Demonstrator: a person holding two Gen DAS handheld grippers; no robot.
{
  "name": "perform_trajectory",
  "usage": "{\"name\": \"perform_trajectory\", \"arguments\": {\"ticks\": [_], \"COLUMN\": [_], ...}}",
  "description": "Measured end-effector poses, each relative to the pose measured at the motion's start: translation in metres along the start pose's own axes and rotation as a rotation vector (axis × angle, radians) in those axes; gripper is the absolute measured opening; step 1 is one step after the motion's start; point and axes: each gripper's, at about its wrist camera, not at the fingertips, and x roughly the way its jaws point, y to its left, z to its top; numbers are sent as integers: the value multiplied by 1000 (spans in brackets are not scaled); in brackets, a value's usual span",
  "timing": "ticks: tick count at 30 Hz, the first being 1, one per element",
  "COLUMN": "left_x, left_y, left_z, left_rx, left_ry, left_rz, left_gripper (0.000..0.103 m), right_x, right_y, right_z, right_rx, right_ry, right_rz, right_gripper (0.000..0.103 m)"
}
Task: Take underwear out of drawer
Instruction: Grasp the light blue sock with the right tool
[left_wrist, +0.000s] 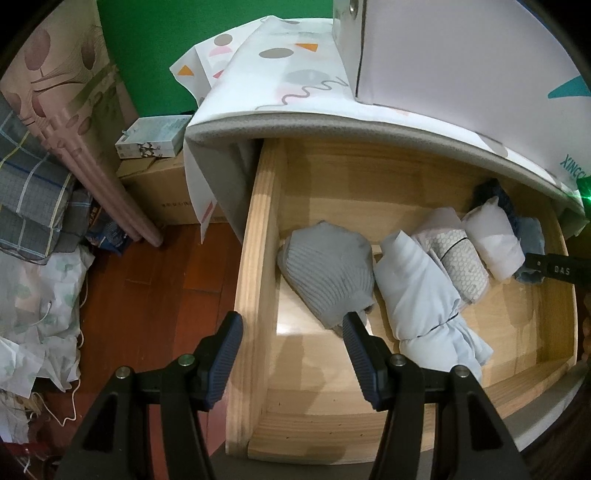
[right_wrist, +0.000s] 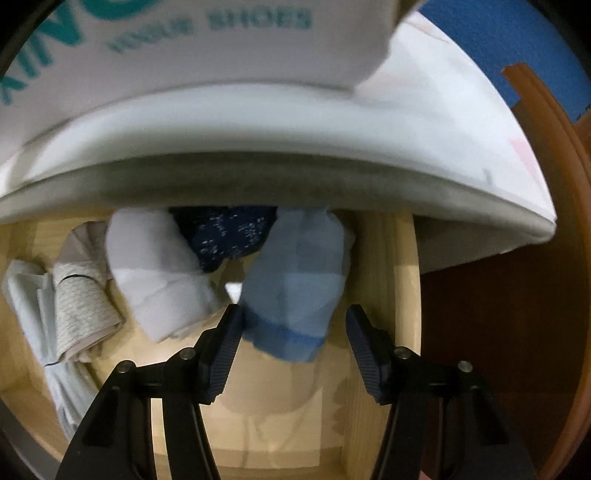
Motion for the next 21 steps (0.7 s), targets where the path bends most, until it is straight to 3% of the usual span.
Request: {"name": "perform_trajectory", "arguments": {"ticks": [3,4,10,21], "left_x": [0,0,0,0], "left_y": [-1,-1,-2,-1], "left_z": [0,0,0,-1], "left_rx": [3,3,3,2], "left_ry": [0,0,0,-1], "left_rz": [0,1,3,-2], "left_gripper": [58,58,58,58], "right_x": [6,8,10,3], "right_y": [1,3,0,-5], "right_z": [2,3,3,-18], "right_rx": [-9,-17,-3,-70], "right_ry": [11,23,47,166], "right_rz": [-12,0,-2,66], "right_gripper": [50,40,30,27]}}
